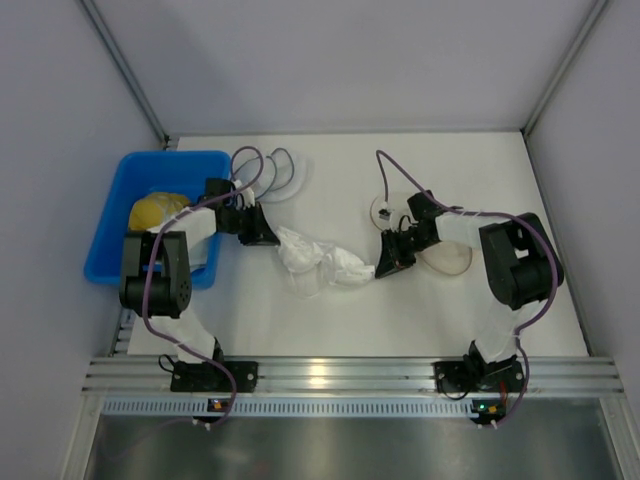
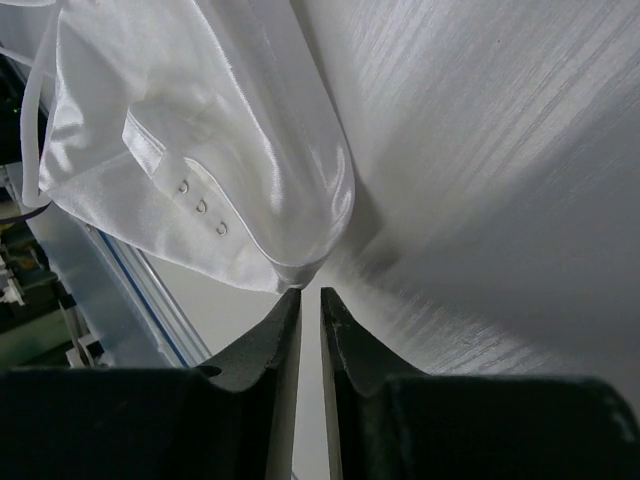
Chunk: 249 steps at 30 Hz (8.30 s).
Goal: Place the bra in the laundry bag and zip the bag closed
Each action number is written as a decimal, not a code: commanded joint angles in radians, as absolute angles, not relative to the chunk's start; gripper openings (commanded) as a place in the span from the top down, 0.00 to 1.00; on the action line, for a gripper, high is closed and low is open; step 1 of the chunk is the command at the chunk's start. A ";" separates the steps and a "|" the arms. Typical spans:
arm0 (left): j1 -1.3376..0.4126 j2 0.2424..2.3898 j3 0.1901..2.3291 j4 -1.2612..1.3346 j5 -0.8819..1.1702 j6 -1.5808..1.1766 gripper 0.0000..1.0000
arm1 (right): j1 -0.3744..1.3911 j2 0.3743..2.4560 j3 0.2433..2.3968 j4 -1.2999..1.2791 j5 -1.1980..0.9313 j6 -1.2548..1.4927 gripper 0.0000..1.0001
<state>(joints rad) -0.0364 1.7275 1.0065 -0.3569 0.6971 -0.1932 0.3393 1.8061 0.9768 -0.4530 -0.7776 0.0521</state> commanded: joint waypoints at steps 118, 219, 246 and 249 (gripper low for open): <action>-0.430 2.040 0.825 0.621 0.914 -1.043 1.00 | 0.607 1.741 0.813 0.189 -0.466 0.907 0.37; -0.420 1.448 1.166 -0.261 0.907 -0.328 1.00 | 0.045 1.428 1.212 -0.735 -0.334 -0.371 0.30; -0.083 1.214 1.089 -0.215 0.821 -0.458 1.00 | 0.213 1.666 1.264 -0.670 -0.187 -0.534 1.00; -0.084 1.195 1.023 -0.186 0.857 -0.532 1.00 | 0.308 1.655 1.276 -0.673 -0.224 -0.482 1.00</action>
<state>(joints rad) -0.0803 1.2251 1.0698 -0.2428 0.7979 -0.4492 0.2211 1.7180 1.2266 -0.6750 -0.1345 -0.5205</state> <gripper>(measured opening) 0.133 0.011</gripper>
